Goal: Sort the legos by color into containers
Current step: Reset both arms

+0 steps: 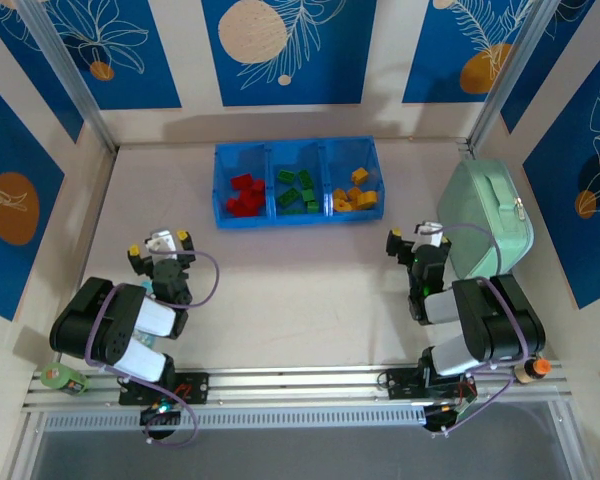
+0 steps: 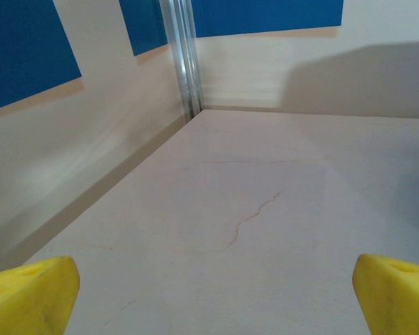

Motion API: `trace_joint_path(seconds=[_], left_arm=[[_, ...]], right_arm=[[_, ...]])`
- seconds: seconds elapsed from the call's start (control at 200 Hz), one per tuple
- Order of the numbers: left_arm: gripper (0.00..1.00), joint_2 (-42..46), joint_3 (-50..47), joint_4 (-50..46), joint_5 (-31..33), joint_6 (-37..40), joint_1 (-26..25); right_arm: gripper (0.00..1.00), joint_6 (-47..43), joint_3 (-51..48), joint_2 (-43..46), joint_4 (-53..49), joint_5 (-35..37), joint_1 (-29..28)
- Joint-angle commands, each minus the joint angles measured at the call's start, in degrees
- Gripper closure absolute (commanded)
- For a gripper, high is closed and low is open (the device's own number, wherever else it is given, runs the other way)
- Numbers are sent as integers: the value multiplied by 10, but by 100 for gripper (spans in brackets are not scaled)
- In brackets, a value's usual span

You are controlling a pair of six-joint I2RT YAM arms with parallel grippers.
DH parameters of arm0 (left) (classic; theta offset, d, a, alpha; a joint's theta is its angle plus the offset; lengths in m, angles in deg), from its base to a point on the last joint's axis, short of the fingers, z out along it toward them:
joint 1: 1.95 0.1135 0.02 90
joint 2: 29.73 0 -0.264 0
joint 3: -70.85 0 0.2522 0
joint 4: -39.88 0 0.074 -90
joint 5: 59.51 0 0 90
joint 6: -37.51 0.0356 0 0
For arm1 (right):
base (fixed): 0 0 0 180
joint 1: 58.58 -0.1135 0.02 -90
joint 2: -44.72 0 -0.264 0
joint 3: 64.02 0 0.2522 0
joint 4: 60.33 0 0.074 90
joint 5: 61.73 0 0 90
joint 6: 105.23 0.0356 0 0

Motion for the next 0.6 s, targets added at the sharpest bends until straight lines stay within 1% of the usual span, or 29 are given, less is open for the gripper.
trace_joint_path(seconds=[0.0,0.055,0.145,0.285,0.42,0.535,0.595], left_arm=[[0,-8,-2,33,-27,7,-2],[0,-9,-1,33,-28,9,-3],[0,-8,-1,33,-30,12,-4],[0,-11,1,33,-40,21,-7],[0,-24,10,33,-93,64,-23],[0,-47,26,33,-110,114,-54],[0,-47,25,33,-109,114,-55]], right_arm=[[1,-62,13,-9,84,-26,-24],[1,-77,13,-31,119,-17,-36],[1,-72,4,-18,108,-31,-32],[1,-78,3,-25,122,-27,-36],[1,-85,-4,-33,146,-29,-39],[1,-83,-10,-37,159,-33,-37],[1,-77,-9,-35,151,-43,-32]])
